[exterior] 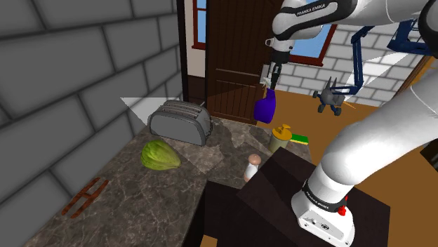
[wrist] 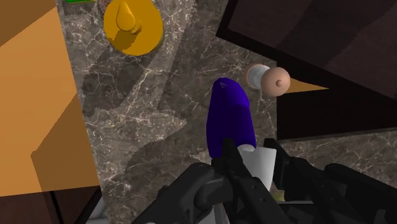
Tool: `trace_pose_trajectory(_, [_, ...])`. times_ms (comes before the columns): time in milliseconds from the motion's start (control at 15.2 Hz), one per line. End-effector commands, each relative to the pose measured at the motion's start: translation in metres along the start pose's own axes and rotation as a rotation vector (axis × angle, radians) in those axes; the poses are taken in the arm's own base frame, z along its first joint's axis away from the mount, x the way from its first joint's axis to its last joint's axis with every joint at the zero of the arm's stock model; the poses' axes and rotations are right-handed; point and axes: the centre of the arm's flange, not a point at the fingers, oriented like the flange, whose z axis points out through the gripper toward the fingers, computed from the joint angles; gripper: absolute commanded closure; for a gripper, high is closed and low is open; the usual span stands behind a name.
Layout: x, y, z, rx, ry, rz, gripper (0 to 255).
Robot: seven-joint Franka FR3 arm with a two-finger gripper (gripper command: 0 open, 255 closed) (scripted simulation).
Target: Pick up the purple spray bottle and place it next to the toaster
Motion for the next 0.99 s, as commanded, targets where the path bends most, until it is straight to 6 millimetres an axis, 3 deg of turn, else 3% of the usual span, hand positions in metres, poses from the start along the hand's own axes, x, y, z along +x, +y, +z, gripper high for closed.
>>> trace_pose_trajectory(0, [0.019,0.005,-0.004,0.000,0.000,0.000,255])
trace_pose_trajectory(924, [0.191,0.072,-0.011,0.000,0.000,0.000,255])
